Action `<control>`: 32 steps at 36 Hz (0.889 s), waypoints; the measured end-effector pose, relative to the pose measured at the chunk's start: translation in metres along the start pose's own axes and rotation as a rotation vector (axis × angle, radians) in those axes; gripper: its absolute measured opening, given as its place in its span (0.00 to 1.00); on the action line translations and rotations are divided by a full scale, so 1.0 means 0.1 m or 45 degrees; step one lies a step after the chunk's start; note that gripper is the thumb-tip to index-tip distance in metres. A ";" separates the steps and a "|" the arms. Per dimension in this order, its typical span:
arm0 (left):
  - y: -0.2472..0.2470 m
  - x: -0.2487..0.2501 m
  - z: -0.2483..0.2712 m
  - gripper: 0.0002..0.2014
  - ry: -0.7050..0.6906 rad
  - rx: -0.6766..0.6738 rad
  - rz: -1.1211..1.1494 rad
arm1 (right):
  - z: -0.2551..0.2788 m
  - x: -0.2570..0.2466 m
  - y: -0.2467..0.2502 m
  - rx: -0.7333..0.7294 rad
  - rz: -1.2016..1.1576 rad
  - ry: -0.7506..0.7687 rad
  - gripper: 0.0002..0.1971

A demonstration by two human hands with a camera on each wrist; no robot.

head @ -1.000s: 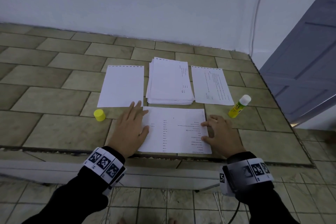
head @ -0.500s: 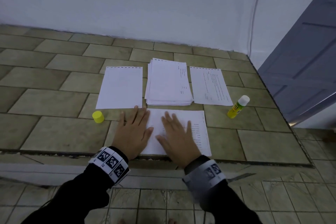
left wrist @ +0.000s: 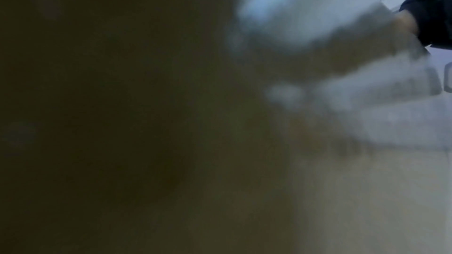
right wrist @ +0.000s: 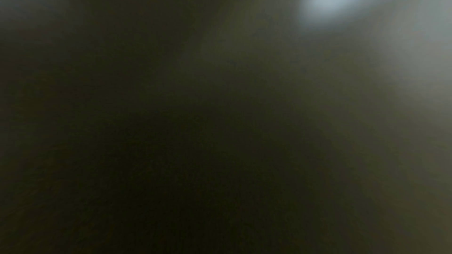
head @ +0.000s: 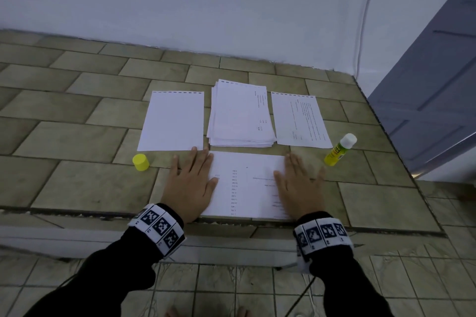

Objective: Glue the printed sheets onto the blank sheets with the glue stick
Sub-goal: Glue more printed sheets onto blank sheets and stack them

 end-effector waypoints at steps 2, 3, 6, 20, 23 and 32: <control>0.00 0.01 0.00 0.32 0.005 -0.003 0.007 | 0.01 0.03 0.03 -0.006 -0.025 0.008 0.35; 0.00 0.01 -0.01 0.32 0.003 -0.002 0.006 | 0.01 0.01 0.04 0.007 -0.041 -0.007 0.37; -0.01 0.03 -0.01 0.32 0.000 0.008 0.003 | 0.07 -0.21 0.11 0.123 0.020 0.050 0.44; -0.02 0.03 0.00 0.32 -0.013 -0.015 -0.037 | 0.10 -0.65 -0.17 0.041 0.035 0.447 0.44; -0.02 0.03 0.01 0.33 -0.004 -0.012 -0.034 | 0.09 -0.20 -0.10 0.021 0.050 0.285 0.44; 0.02 0.06 0.00 0.32 0.001 0.005 -0.023 | 0.11 -0.04 0.02 0.071 0.123 0.109 0.47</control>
Point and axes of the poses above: each hand's wrist, its own z-axis away from the middle knuckle, its own y-axis out of the back of the hand, x = y × z, the point moved 4 cm from there along -z, towards the middle knuckle, and after that the axes turned 2 degrees about y, right-handed, at the moved point
